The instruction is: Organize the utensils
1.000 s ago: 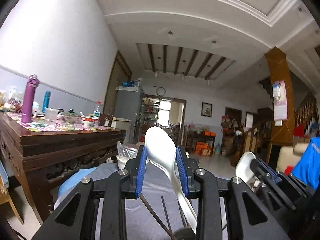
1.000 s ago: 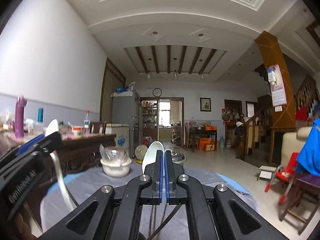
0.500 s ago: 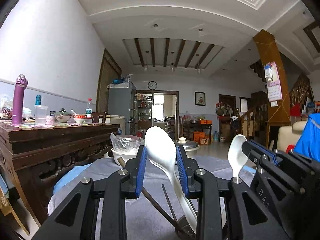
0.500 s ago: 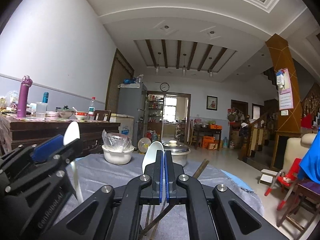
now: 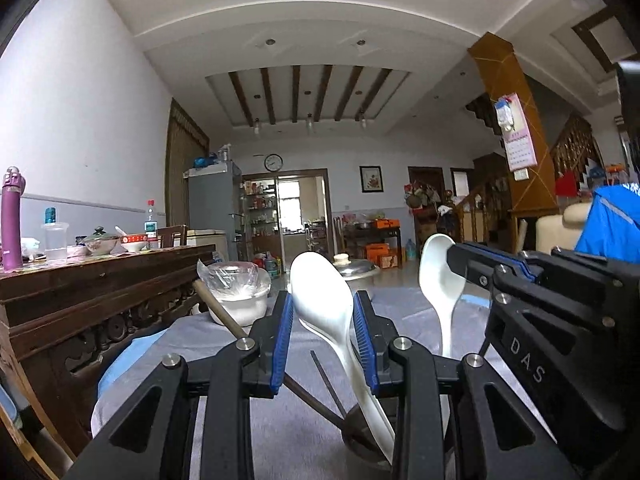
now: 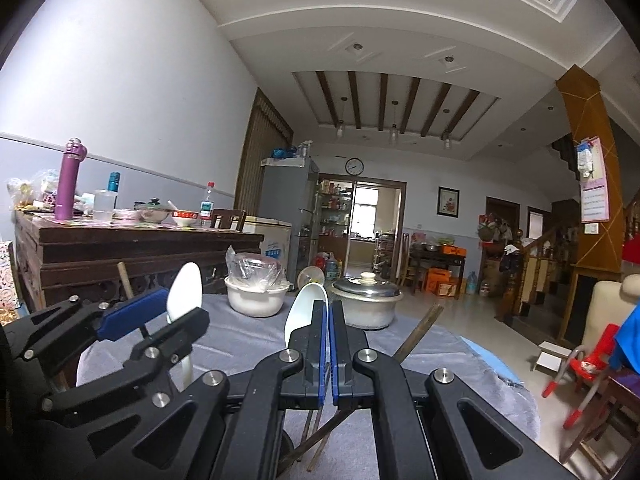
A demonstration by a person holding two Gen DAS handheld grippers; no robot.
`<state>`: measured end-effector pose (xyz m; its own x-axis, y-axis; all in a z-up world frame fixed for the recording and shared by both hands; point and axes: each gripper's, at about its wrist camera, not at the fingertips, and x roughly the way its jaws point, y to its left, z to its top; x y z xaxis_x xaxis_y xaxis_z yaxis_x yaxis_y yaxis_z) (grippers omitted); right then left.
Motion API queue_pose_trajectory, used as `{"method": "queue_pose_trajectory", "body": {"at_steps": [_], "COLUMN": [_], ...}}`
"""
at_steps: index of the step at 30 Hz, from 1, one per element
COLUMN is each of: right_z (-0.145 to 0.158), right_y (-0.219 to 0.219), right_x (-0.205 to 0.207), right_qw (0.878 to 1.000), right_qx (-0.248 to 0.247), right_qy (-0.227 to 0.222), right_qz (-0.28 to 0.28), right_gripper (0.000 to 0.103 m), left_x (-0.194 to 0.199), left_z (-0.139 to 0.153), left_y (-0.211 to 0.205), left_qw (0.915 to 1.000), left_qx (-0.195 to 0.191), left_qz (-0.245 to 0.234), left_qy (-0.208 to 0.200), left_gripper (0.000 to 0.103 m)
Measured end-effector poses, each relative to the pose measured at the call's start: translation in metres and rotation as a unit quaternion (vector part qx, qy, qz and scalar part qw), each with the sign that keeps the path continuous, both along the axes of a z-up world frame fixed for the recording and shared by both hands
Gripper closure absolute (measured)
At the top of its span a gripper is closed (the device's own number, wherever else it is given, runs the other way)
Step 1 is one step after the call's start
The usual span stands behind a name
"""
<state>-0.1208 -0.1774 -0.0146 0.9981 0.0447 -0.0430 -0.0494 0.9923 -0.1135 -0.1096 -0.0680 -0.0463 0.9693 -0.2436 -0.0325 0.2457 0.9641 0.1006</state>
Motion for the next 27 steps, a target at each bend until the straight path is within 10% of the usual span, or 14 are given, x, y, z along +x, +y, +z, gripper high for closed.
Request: {"method": "queue_pose_trajectory", "body": {"at_steps": [12, 17, 27], "right_z": [0.013, 0.016, 0.067], "right_y": [-0.022, -0.012, -0.050], "right_x": [-0.012, -0.015, -0.045], "right_qw": [0.998, 0.999, 0.992], "right_qx": [0.047, 0.036, 0.111], "right_qy": [0.020, 0.028, -0.057], "right_qz": [0.021, 0.029, -0.027], "right_gripper": [0.100, 0.068, 0.066], "left_x": [-0.020, -0.030, -0.020], "left_z": [0.024, 0.053, 0.087], "left_y": [0.010, 0.040, 0.123], "left_qw": [0.9996, 0.9980, 0.9847], "left_qx": [0.001, -0.044, -0.132], "left_qz": [-0.002, 0.029, 0.113], "left_qy": [-0.029, -0.035, 0.011], "left_gripper": [0.058, 0.039, 0.019]}}
